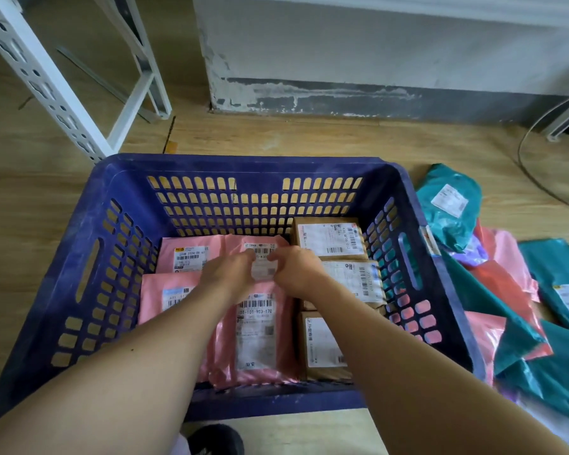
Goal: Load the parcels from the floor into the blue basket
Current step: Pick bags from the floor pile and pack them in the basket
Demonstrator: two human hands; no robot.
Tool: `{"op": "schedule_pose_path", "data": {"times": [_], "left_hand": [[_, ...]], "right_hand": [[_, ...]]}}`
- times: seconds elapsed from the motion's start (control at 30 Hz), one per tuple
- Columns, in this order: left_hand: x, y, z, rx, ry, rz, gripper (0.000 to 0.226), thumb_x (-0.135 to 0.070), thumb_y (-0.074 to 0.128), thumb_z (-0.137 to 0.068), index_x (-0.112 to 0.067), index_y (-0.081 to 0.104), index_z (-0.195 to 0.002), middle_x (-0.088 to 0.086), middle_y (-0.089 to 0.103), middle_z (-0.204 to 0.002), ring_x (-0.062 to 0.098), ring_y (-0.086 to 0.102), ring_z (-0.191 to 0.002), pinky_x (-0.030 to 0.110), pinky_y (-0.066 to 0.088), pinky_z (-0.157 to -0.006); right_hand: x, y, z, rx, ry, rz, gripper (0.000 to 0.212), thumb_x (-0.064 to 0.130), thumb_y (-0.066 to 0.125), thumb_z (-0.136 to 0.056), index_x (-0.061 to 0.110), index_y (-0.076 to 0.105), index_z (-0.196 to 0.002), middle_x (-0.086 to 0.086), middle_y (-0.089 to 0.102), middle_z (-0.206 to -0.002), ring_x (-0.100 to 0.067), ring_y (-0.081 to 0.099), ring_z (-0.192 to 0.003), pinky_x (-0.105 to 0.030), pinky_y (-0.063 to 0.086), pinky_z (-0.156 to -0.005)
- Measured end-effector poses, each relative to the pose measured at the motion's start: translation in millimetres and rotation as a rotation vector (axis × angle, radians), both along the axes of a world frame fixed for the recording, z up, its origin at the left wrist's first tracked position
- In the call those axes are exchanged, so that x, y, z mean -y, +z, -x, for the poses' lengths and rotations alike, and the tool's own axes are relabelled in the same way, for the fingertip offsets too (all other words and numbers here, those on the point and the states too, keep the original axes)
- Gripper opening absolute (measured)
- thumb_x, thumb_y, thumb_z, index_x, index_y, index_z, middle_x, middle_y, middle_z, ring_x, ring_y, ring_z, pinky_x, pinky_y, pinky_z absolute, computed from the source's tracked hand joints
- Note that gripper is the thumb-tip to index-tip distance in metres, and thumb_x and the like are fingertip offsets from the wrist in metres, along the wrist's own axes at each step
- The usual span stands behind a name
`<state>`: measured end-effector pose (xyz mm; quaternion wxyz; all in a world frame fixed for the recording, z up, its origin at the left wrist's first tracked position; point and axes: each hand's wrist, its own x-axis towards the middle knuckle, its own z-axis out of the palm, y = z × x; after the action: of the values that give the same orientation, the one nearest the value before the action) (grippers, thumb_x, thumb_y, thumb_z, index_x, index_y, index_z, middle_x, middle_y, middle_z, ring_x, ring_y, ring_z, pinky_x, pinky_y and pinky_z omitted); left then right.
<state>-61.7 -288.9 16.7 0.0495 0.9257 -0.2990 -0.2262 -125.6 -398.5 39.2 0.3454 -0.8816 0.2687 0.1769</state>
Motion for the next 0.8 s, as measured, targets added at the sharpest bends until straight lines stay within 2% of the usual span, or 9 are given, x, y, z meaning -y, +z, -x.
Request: {"op": "schedule_pose_path", "data": {"times": [0.13, 0.2, 0.3, 0.37, 0.47, 0.53, 0.63, 0.7, 0.8], "left_hand": [[18.0, 16.4, 4.0, 0.012, 0.025, 0.074, 0.034, -0.010, 0.051, -0.089, -0.019, 0.053, -0.122, 0.003, 0.064, -0.108, 0.020, 0.059, -0.082, 0.025, 0.042, -0.063], [28.6, 27.7, 7.3, 0.006, 0.018, 0.106, 0.030, -0.011, 0.053, -0.088, -0.019, 0.055, -0.117, 0.002, 0.065, -0.104, 0.018, 0.059, -0.082, 0.028, 0.049, -0.066], [43.2, 43.2, 11.2, 0.033, 0.032, 0.165, 0.024, -0.011, 0.050, -0.089, -0.023, 0.060, -0.106, -0.007, 0.064, -0.091, 0.013, 0.061, -0.077, 0.031, 0.054, -0.068], [53.0, 53.5, 14.5, 0.062, 0.032, 0.211, 0.019, -0.014, 0.049, -0.090, -0.026, 0.061, -0.100, -0.010, 0.062, -0.089, 0.012, 0.058, -0.074, 0.026, 0.048, -0.059], [68.6, 72.1, 23.2, 0.099, 0.013, 0.268, 0.020, -0.016, 0.049, -0.091, -0.026, 0.062, -0.102, -0.009, 0.063, -0.098, 0.013, 0.055, -0.079, 0.023, 0.036, -0.052], [78.4, 82.4, 30.0, 0.114, -0.023, 0.326, 0.019, -0.017, 0.052, -0.091, -0.025, 0.063, -0.104, -0.007, 0.066, -0.106, 0.013, 0.058, -0.085, 0.024, 0.043, -0.059], [91.7, 95.9, 42.6, 0.117, -0.073, 0.370, 0.019, -0.020, 0.051, -0.090, -0.025, 0.064, -0.104, -0.006, 0.067, -0.109, 0.015, 0.062, -0.091, 0.028, 0.051, -0.070], [100.4, 103.9, 52.9, 0.121, -0.104, 0.399, 0.021, -0.021, 0.051, -0.090, -0.026, 0.064, -0.106, -0.005, 0.066, -0.111, 0.017, 0.062, -0.096, 0.029, 0.051, -0.074], [113.6, 112.5, 70.6, 0.103, -0.151, 0.448, 0.023, -0.019, 0.051, -0.090, -0.025, 0.064, -0.107, -0.005, 0.065, -0.111, 0.017, 0.060, -0.097, 0.027, 0.045, -0.070]], "right_hand": [[13.4, 20.8, 8.3, 0.086, -0.040, 0.047, 0.034, 0.011, 0.054, -0.089, 0.023, 0.063, -0.120, -0.002, 0.066, -0.109, -0.013, 0.055, -0.085, -0.018, 0.042, -0.061], [21.9, 32.9, 16.7, 0.120, -0.072, 0.046, 0.030, 0.011, 0.051, -0.089, 0.020, 0.065, -0.114, -0.001, 0.066, -0.101, -0.012, 0.052, -0.080, -0.016, 0.038, -0.053], [35.0, 48.0, 30.6, 0.175, -0.134, 0.070, 0.036, 0.006, 0.047, -0.086, 0.019, 0.065, -0.114, -0.006, 0.066, -0.107, -0.018, 0.052, -0.079, -0.022, 0.041, -0.063], [42.6, 56.4, 39.7, 0.217, -0.183, 0.087, 0.039, 0.003, 0.045, -0.086, 0.017, 0.064, -0.116, -0.006, 0.066, -0.111, -0.018, 0.052, -0.076, -0.024, 0.041, -0.063], [54.6, 67.8, 53.6, 0.273, -0.234, 0.106, 0.040, 0.001, 0.044, -0.085, 0.017, 0.066, -0.115, -0.004, 0.066, -0.104, -0.017, 0.054, -0.070, -0.023, 0.043, -0.054], [63.5, 76.6, 63.7, 0.305, -0.253, 0.143, 0.036, 0.003, 0.047, -0.086, 0.018, 0.067, -0.112, -0.003, 0.067, -0.107, -0.019, 0.058, -0.081, -0.021, 0.043, -0.059], [78.0, 90.3, 80.6, 0.346, -0.306, 0.181, 0.033, 0.007, 0.051, -0.086, 0.019, 0.069, -0.111, -0.001, 0.068, -0.111, -0.020, 0.060, -0.102, -0.023, 0.045, -0.078], [88.5, 98.5, 93.4, 0.363, -0.349, 0.191, 0.033, 0.007, 0.050, -0.086, 0.019, 0.070, -0.110, -0.001, 0.069, -0.111, -0.020, 0.060, -0.105, -0.022, 0.043, -0.084], [103.4, 107.6, 114.9, 0.367, -0.401, 0.203, 0.034, 0.004, 0.052, -0.084, 0.017, 0.071, -0.107, -0.002, 0.070, -0.109, -0.021, 0.061, -0.105, -0.024, 0.044, -0.086]]}}
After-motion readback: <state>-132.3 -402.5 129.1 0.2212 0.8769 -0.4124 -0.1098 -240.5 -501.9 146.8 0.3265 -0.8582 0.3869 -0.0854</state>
